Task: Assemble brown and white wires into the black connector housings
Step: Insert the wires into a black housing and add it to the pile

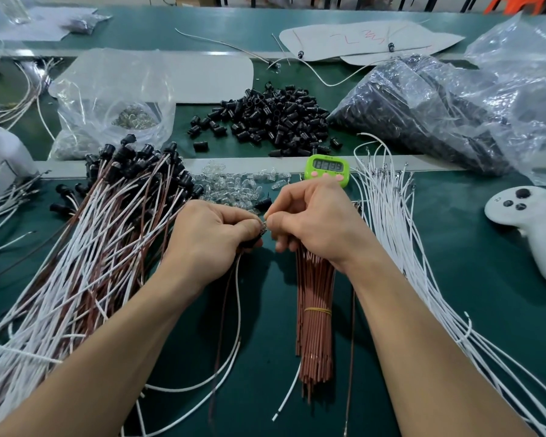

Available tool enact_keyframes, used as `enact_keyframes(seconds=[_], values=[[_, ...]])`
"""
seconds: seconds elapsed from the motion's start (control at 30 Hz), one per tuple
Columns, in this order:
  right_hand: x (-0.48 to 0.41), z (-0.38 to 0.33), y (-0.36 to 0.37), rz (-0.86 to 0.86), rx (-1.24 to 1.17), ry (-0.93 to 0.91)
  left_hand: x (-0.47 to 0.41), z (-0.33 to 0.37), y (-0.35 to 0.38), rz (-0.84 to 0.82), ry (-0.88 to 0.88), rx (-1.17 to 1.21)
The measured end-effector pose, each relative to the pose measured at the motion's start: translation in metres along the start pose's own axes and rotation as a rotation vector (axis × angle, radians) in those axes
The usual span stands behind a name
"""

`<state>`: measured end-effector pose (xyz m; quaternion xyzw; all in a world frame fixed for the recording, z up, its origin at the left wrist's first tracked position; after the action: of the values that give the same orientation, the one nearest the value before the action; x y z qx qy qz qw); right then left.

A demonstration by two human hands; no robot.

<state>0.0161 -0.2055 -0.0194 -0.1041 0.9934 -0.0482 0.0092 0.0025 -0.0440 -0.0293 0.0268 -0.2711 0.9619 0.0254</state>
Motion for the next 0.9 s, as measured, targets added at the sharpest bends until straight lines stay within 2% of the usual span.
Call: enact_keyframes(seconds=[0.3,0.53,0.63,0.9], values=[[-0.0012,0.0023,0.0029,0.003,0.064,-0.015,-0.0015,0.0017,0.0006,-0.019,0.014,-0.046],[0.0006,0.0029,-0.0015,0.050,-0.183,0.027,0.0006,0.0006,0.0046,-0.058,-0.077,0.266],[0.0009,0.0023,-0.0041,0.061,-0.226,0.033,0.0015,0.0010,0.0040,-0.038,-0.085,0.330],[0.0013,0.0014,-0.0030,0.062,-0.189,-0.021,0.0028,0.0079,-0.0025,0.014,-0.012,0.257]])
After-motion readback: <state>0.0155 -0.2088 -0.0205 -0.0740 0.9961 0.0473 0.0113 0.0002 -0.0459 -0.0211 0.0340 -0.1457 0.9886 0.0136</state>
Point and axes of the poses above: each hand's wrist, its own x-axis away from the middle knuckle, its own y-axis out of the palm, z = x × y, the point moved 6 cm from there along -x, towards the middle knuckle, and after that the axes turned 11 degrees about -x, right-handed, at the moved point
